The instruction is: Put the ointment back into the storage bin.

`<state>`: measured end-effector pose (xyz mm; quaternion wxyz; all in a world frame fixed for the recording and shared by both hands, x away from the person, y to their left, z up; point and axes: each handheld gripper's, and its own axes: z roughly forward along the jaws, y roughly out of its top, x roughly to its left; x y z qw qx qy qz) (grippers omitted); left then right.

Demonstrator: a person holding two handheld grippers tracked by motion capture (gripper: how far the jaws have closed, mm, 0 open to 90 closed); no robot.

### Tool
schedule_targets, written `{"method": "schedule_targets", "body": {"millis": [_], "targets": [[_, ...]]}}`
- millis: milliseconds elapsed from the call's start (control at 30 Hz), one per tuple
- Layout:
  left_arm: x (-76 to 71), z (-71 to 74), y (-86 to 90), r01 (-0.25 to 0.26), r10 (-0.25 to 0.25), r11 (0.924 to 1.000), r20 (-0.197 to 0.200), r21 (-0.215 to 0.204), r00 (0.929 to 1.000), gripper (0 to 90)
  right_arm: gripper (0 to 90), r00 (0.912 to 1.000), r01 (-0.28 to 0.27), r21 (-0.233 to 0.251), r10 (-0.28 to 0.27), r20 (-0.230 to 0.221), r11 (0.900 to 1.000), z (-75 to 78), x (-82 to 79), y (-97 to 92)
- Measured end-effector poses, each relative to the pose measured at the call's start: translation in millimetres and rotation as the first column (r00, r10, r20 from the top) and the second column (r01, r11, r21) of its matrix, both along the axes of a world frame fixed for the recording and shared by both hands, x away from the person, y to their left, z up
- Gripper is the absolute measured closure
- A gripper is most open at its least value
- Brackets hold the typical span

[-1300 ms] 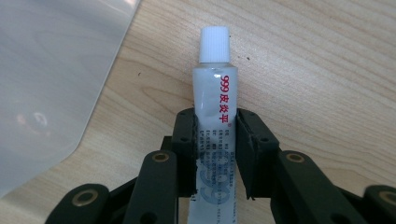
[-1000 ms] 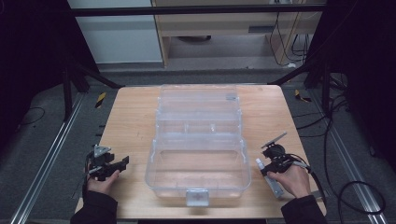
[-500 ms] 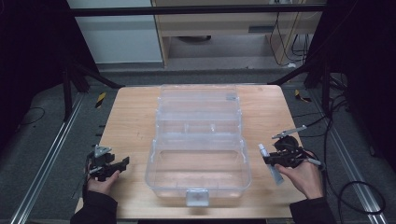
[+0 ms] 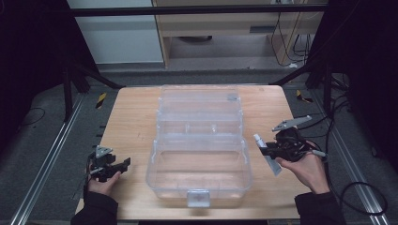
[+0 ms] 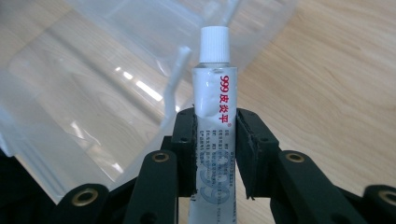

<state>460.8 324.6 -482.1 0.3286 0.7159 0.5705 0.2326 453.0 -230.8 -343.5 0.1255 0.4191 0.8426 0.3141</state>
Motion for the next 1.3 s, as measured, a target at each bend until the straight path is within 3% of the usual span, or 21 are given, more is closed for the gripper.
{"method": "schedule_targets", "body": {"millis": [233, 533, 867, 1033, 1300], "targets": [[0.2, -0.1, 0.0, 0.001, -0.001, 1.0, 0.001, -0.002, 1.0, 34.4, 69.9, 0.9954, -0.084, -0.009, 0.085, 0.045, 0.9964, 18.2, 2.1, 15.4], [0.4, -0.3, 0.2, 0.001, -0.001, 1.0, -0.001, -0.004, 1.0, 34.4, 70.0, 0.976, -0.206, -0.039, 0.208, 0.064, 0.9778, 36.4, 7.2, 44.7], [0.5, -0.3, 1.0, 0.0, 0.0, 1.0, -0.002, -0.006, 1.0, 34.4, 70.0, 0.9365, -0.346, -0.083, 0.349, 0.03, 0.9345, 40.5, 16.7, 79.0], [0.7, -0.5, 0.9, 0.001, -0.001, 1.0, -0.002, -0.006, 1.0, 34.4, 69.9, 0.9185, -0.394, -0.083, 0.395, -0.005, 0.9152, 35.1, 18.5, 92.1], [0.8, -0.6, 1.4, 0.0, 0.0, 1.0, -0.003, -0.006, 1.0, 34.5, 69.9, 0.8913, -0.453, -0.135, 0.45, -0.055, 0.8811, 17.3, 20.2, 109.9]]}}
